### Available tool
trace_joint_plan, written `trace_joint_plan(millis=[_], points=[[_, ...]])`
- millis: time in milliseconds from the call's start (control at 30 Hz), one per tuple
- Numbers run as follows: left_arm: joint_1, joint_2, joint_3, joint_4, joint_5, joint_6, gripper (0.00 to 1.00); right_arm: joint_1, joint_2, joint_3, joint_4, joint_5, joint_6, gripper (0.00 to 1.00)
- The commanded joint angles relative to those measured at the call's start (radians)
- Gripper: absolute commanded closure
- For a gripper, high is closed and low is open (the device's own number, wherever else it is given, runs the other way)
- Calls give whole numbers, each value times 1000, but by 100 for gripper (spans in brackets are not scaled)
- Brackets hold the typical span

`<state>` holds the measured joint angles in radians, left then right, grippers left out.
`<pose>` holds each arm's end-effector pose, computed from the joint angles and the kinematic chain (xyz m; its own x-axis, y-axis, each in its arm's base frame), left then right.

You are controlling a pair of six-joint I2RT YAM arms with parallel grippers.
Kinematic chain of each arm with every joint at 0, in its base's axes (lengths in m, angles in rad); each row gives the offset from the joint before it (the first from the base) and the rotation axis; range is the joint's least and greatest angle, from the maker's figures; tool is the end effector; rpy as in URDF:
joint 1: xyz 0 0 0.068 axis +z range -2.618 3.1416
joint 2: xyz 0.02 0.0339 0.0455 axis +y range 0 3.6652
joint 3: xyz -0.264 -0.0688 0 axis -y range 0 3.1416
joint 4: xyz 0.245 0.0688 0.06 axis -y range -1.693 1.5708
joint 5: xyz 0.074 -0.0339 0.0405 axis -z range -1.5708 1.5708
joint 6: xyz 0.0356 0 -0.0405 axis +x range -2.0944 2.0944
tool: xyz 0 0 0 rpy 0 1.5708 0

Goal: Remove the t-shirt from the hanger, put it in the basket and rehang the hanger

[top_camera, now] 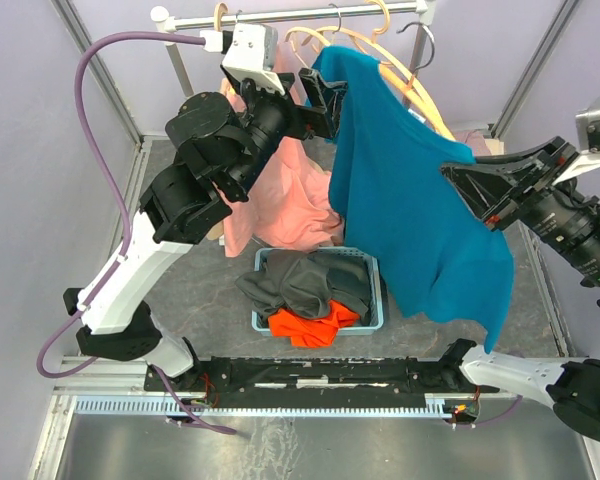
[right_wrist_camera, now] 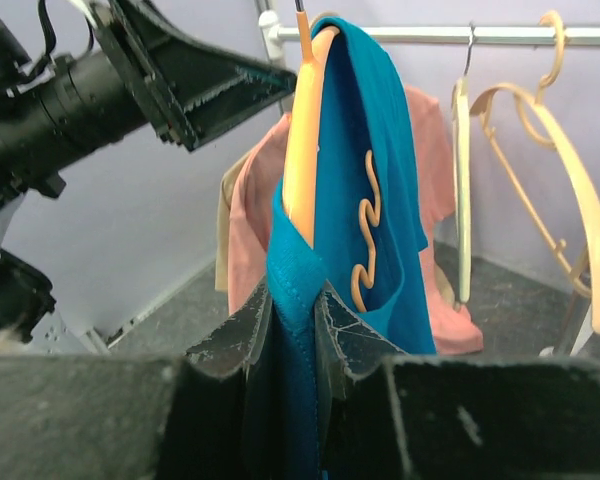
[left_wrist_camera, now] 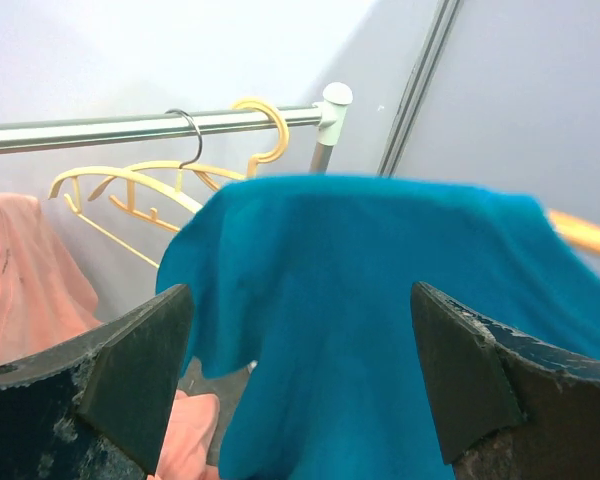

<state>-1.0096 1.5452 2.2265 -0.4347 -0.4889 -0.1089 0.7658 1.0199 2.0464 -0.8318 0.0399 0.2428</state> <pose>0.1568 -0.2180 0.6041 0.0743 -0.2984 -0.9515 0.5162 0.8279 -0.2194 0.0477 0.0439 0.6003 -0.0244 0.3098 -0.9505 -0.6784 0.6932 0.2434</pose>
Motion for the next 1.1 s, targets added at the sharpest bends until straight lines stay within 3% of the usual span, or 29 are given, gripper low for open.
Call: trace_joint_plan(millis=[0,433,1067], points=[[2,-6,45,50,40,63,5,6,-21,-3,36,-41,20,99],[3,7,56,31,93,41,5,6,-55,-94,27,-29,21,99],[2,47,19,-52,229,-213,6,7,-53,-148,87,65,-28,99]])
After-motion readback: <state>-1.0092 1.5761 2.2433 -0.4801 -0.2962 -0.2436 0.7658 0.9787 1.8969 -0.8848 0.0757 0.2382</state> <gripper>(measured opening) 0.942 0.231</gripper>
